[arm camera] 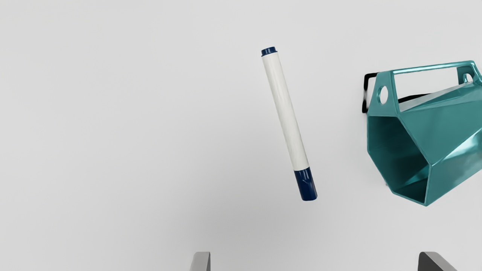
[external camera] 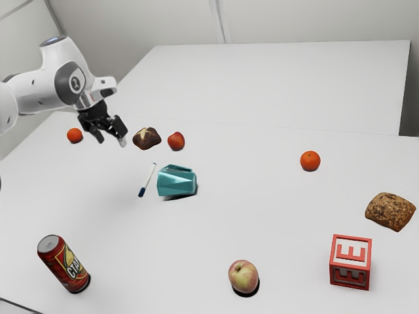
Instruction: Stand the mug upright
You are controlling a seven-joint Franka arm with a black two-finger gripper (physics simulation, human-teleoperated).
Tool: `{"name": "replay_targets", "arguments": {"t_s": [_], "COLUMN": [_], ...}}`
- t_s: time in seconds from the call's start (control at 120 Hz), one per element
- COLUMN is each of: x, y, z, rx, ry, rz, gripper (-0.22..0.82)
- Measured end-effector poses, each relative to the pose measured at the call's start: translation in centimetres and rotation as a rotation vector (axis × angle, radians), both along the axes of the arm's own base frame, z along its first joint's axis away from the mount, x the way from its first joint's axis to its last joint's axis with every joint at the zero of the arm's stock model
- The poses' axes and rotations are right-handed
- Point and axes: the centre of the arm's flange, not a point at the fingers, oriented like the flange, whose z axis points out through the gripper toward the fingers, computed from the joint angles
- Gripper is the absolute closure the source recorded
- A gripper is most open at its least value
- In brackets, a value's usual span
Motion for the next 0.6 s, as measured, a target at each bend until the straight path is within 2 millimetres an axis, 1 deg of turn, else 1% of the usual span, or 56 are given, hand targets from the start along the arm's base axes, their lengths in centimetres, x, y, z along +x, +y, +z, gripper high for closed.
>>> {"name": "replay_targets", "arguments": {"t_s": [0.1,0.167,0.2,0.258,0.35,0.5,0.6], "x": [-0.4,-0.9,-1.3,-2.2,-3.1,-2.8,-2.4], "y": [0.3,1.1,1.1,0.1,-1.5,-2.6,-3.1], "z": [-0.6,-0.7,-0.5,-0.3,-1.6,-2.7,-4.8], "rx": [-0.027,-0.059,-0.083,-0.141,-0.256,-0.389,-0.467], "ry": [0.0,-0.01,-0.021,-0.036,-0.04,-0.056,-0.041], "rz": [0.015,0.042,0.056,0.077,0.143,0.241,0.307], "gripper": [0.0,0.0,0.0,0.0,0.0,0.0,0.0]}}
